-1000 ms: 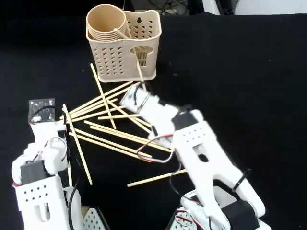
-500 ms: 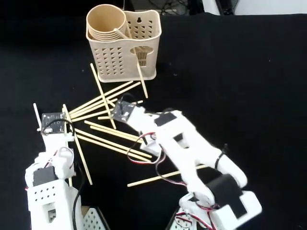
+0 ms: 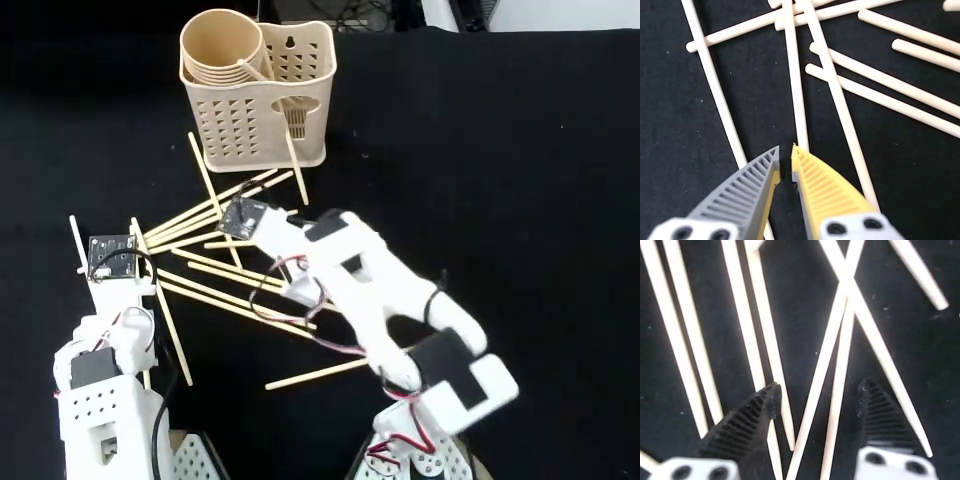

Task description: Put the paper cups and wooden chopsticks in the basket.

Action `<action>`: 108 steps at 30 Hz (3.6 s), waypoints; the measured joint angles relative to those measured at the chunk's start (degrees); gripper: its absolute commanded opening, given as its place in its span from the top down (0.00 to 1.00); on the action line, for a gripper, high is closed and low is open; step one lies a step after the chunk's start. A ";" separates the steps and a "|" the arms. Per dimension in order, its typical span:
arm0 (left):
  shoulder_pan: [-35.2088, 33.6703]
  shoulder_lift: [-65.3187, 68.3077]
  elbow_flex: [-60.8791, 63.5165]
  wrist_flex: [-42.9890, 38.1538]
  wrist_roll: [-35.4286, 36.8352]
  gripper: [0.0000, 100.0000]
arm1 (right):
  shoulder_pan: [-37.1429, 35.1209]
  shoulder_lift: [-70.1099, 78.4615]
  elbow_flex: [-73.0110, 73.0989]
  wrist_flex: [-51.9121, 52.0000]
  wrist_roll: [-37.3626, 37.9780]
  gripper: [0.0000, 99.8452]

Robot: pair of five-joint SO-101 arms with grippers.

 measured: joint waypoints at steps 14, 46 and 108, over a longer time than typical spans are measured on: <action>0.00 0.00 0.00 0.00 -0.09 0.94 | 3.96 5.27 -8.00 10.73 1.32 0.99; 0.00 0.00 0.00 0.00 -0.09 0.94 | 43.78 -9.05 5.19 -3.16 19.96 0.95; 0.00 0.00 0.62 0.00 -0.09 0.94 | 45.27 14.24 -18.55 2.37 28.13 0.99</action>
